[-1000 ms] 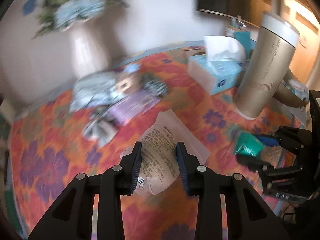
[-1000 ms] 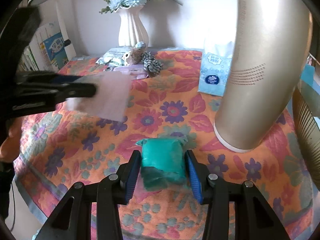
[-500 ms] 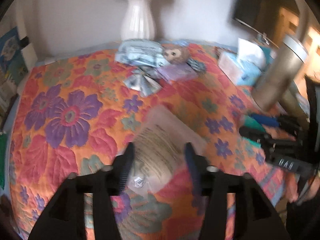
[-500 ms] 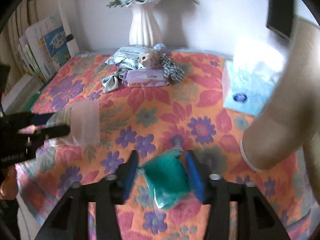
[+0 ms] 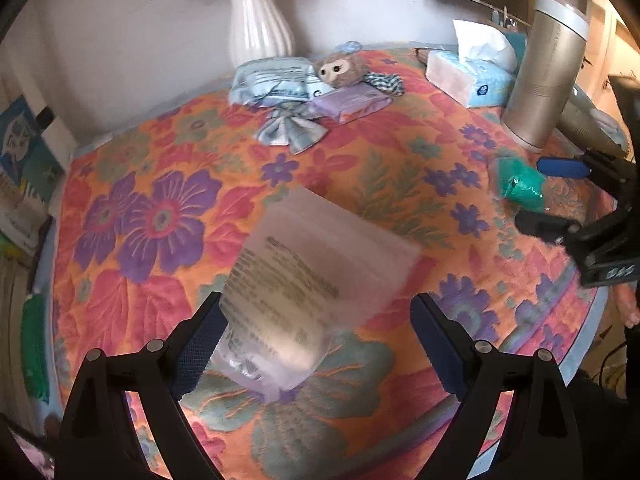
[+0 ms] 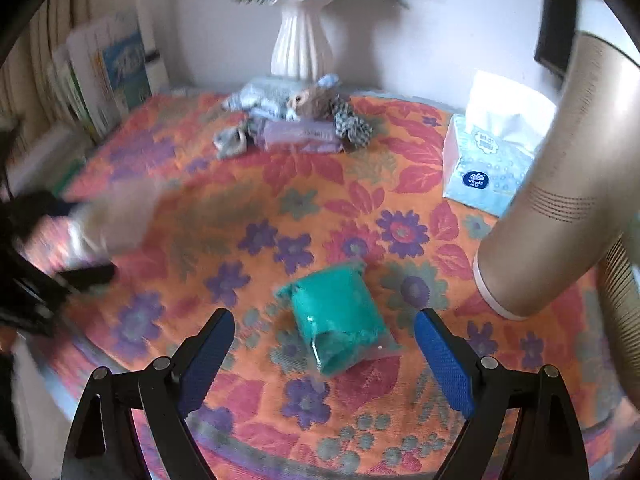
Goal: Organize soft objects
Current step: 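Grasp the green packet with the right tool while the left tool grasps the clear bag, then carry the green packet and clear bag to the glass bowl and release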
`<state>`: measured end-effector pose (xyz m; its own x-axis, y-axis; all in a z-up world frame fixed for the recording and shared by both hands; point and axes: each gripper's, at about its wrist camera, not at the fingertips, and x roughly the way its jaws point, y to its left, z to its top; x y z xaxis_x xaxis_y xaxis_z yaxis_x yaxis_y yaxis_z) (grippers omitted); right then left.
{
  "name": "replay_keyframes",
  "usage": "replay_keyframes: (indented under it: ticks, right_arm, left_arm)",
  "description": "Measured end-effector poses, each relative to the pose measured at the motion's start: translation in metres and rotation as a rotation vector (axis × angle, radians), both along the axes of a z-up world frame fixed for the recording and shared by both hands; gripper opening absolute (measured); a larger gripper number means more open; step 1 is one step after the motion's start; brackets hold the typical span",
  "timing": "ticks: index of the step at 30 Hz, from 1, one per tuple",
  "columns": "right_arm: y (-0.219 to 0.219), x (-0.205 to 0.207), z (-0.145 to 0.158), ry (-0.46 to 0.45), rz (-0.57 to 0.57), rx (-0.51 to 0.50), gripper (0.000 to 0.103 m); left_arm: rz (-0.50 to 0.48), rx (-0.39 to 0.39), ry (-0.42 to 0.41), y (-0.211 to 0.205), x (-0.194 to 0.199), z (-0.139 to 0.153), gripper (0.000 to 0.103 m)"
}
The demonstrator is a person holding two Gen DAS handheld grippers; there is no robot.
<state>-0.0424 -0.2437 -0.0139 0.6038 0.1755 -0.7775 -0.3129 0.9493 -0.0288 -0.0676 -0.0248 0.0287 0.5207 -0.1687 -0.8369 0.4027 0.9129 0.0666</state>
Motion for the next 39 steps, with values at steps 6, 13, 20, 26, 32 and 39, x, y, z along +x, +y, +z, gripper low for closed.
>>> replay_keyframes:
  ticks: [6,13,20,26,32,39]
  right_arm:
    - [-0.005,0.005,-0.011,0.029,-0.001,0.028,0.090]
    - [-0.003,0.002,-0.007,0.008,0.001,0.029,0.050]
    - [-0.006,-0.004,-0.003,-0.004,-0.012,0.030,0.039]
    - [-0.024,-0.016,0.011,-0.027,-0.048,0.064,0.039]
    - [-0.043,-0.041,0.036,-0.087,-0.078,0.061,0.039]
    - [-0.082,-0.072,0.068,-0.167,-0.153,0.040,0.039]
  left_arm:
    - [0.007,-0.038,-0.011,0.014,-0.002,0.006,0.091]
    - [0.036,-0.063,0.010,0.024,0.000,0.002,0.090]
    - [0.061,-0.104,-0.012,0.020,0.003,0.002,0.045]
    - [0.042,-0.173,-0.069,0.009,-0.009,0.018,0.045]
    - [-0.060,-0.288,-0.172,-0.021,-0.033,0.053,0.045]
    - [-0.224,-0.391,-0.260,-0.064,-0.066,0.090,0.045]
